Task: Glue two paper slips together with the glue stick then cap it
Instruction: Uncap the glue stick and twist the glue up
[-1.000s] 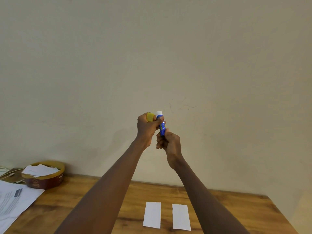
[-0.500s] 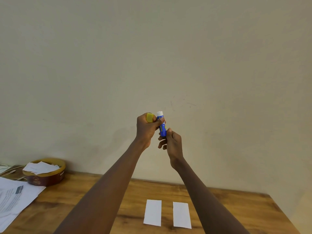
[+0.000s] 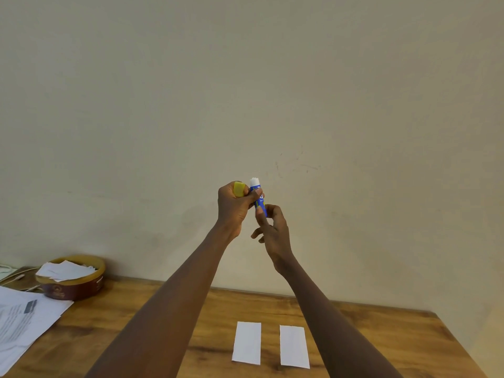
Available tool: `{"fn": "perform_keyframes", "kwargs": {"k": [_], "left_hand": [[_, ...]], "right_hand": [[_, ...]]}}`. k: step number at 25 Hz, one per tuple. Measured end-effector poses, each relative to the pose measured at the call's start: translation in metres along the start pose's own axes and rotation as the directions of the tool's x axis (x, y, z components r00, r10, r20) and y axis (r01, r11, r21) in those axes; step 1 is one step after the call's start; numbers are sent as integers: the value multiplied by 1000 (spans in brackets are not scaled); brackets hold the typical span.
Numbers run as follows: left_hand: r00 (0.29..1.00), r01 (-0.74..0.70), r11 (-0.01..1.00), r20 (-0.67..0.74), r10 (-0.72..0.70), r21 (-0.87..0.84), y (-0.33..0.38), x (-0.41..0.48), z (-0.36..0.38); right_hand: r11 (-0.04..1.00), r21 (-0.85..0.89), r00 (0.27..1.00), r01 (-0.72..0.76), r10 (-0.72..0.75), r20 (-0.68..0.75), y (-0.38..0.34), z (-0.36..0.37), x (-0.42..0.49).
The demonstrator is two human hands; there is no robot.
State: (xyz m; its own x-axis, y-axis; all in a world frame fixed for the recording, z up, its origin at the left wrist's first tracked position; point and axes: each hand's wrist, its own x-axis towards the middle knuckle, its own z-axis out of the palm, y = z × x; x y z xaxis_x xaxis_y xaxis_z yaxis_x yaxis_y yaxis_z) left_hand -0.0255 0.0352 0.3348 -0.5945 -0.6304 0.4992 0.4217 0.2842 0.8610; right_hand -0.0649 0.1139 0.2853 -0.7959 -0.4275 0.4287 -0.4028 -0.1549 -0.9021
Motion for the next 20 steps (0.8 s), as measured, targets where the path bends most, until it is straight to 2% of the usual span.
{"fn": "perform_keyframes", "kwargs": {"k": [3, 6, 8, 11, 14, 20], "left_hand": [[1000, 3, 1000, 3, -3, -19, 0, 0, 4], [1000, 28, 999, 13, -27, -34, -1, 3, 5], [1000, 19, 1000, 16, -19, -16, -1, 4, 4], [1000, 17, 999, 17, -17, -39, -1, 6, 3], [1000, 11, 999, 15, -11, -39, -1, 5, 6], [1000, 3, 1000, 7, -3, 2, -3, 2, 8]], "right_hand": [[997, -76, 994, 23, -31, -106, 2, 1, -1], [998, 53, 1000, -24, 24, 11, 1, 1, -2], [990, 128, 998, -55, 51, 39, 1, 0, -1], [989, 150, 994, -7, 23, -108, 2, -1, 0], [997, 76, 980, 1, 14, -199, 0, -2, 3], [992, 100, 994, -73, 80, -70, 2, -4, 0]]}}
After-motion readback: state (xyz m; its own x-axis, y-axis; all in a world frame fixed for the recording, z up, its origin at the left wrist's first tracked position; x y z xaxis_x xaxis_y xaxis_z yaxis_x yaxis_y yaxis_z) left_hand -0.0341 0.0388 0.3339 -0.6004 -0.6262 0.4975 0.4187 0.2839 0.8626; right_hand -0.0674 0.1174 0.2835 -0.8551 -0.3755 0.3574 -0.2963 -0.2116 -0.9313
